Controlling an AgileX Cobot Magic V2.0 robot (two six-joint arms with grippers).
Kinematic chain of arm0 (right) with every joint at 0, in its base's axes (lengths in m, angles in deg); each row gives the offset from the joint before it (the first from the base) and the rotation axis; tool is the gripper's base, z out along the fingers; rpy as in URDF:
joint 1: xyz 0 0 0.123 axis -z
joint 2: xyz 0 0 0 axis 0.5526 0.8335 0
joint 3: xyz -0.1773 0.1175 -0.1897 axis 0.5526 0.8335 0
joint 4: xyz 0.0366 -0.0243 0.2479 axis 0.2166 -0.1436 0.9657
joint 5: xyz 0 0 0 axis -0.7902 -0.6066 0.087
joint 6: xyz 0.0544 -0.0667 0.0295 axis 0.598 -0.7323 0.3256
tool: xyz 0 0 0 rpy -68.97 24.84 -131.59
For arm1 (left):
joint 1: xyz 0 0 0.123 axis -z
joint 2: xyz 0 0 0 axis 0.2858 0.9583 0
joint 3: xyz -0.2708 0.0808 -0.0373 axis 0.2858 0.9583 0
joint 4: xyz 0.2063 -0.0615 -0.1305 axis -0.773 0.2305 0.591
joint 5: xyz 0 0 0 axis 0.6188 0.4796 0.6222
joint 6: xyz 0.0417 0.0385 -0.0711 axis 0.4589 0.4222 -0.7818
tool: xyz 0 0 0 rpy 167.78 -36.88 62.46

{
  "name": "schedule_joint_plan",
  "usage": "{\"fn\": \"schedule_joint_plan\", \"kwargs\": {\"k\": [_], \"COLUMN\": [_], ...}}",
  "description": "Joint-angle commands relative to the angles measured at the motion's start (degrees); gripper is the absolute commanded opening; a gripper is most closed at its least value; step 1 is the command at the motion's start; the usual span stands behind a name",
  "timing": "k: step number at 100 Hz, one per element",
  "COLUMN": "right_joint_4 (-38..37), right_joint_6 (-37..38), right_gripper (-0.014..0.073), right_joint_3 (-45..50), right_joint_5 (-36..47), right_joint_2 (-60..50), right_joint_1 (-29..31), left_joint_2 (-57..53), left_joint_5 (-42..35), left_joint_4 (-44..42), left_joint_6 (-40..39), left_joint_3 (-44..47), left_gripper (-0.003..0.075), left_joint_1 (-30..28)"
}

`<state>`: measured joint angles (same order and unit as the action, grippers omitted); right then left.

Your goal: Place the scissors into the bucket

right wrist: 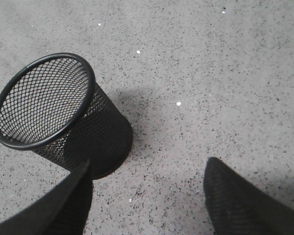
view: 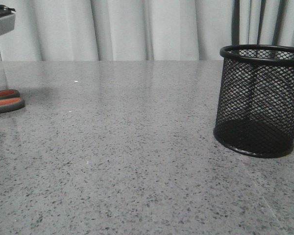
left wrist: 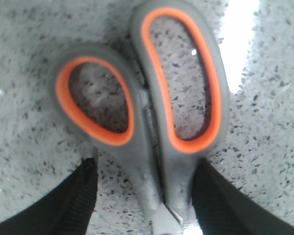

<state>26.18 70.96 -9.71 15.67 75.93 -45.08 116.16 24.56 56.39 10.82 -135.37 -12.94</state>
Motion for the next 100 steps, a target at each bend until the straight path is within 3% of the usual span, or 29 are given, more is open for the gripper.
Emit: {"fn": "schedule_joint_plan", "kwargs": {"k": [1, 21, 30, 54, 63, 87, 100], "right_joint_4": [-0.57, 0.29, 0.86, 8.16, 13.91, 39.93, 42.36], "right_joint_6": [-0.73, -0.73, -0.73, -0.97, -6.09, -23.93, -24.35], "right_gripper": [0.0437, 0.0437, 0.0437, 0.0437, 0.0437, 0.0440, 0.0441], "right_joint_3": [-1.56, -1.56, -1.56, -1.79, -2.57, -6.66, -10.25], "right_joint_5": [3.04, 3.99, 3.76, 5.10, 7.14, 13.29, 12.22], "right_joint_2": [0.17, 0.17, 0.17, 0.17, 0.17, 0.86, 3.63], "right_joint_1": [-0.09, -0.09, -0.09, -0.73, -2.15, -7.11, -8.63], "left_joint_2": [-0.22, -0.65, -1.91, -9.52, -13.40, -24.36, -28.80], "left_joint_5": [2.05, 3.31, 2.83, -0.18, -1.99, -5.20, -8.64], "left_joint_4": [3.20, 5.62, 5.76, 13.79, 14.35, 14.44, 14.44], "left_joint_6": [-3.09, -5.54, -7.29, -8.11, -8.11, -8.11, -8.11], "left_joint_3": [0.16, 0.16, 0.16, 0.03, -0.08, -0.16, -0.16], "left_gripper": [0.0354, 0.0092, 0.0035, 0.0024, 0.0024, 0.0024, 0.0024], "left_joint_1": [-0.35, -0.35, -0.35, 0.31, 2.76, 17.68, 26.93]}}
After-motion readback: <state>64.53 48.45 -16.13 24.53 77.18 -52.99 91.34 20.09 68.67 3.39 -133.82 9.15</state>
